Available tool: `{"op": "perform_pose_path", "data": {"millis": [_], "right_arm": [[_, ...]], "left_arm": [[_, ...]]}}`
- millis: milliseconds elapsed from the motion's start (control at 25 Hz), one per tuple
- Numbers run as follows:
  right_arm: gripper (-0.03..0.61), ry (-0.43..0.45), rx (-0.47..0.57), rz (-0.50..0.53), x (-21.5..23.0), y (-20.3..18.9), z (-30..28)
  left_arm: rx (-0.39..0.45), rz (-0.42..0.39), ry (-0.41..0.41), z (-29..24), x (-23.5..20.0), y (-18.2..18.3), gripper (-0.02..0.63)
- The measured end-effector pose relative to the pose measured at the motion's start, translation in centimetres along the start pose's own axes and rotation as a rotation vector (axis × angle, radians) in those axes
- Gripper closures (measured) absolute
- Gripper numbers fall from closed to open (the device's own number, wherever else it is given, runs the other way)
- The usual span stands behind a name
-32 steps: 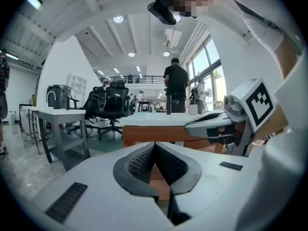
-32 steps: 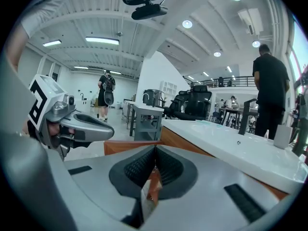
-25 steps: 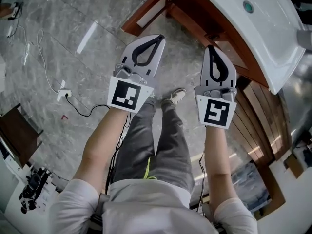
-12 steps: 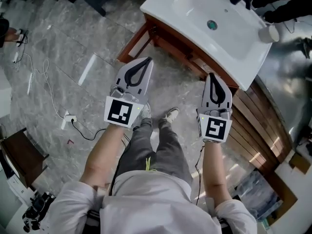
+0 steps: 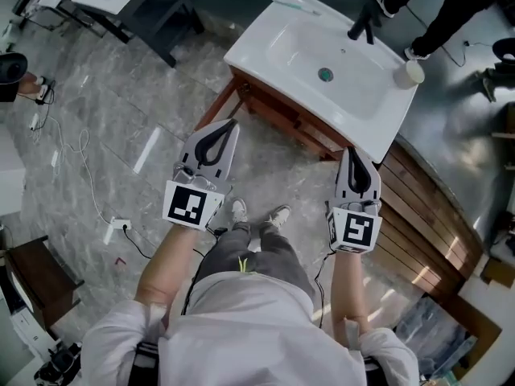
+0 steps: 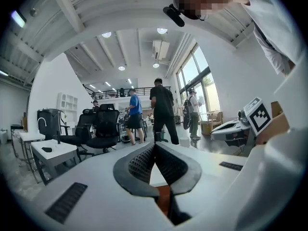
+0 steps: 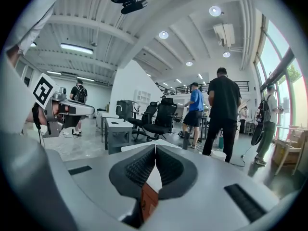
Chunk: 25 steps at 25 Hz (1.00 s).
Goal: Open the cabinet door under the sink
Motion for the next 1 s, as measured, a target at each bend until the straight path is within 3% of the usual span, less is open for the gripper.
{"op": "perform_pose_path", "data": {"millis": [320,560,1000], "right_arm": [[0.546,-0.028,0.018,-0.017,3.3,3.6,3.9],[0.546,-0.049,0.046,-0.059,4.6,5.8,5.7],[0.546,-0.021,0.088,-0.093,6.4,8.9,6.8]], "left_arm": [[0.039,-0.049,-0.022,0.5,1.0,6.1,0.597],[0.079,-0.040,0.006,2.3,0.5,9.1,0.597],[0.072,-0.039,0.032,3.1,1.2,11.0,0.597]]}}
Point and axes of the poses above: the fingertips, and each gripper's own axes: z backward along the fingers, x to its right, y out of its top, the point moved 7 cm from there along z, backward along the fingers, and after that the axes turned 9 degrees about -y, right-handed, at the moved point
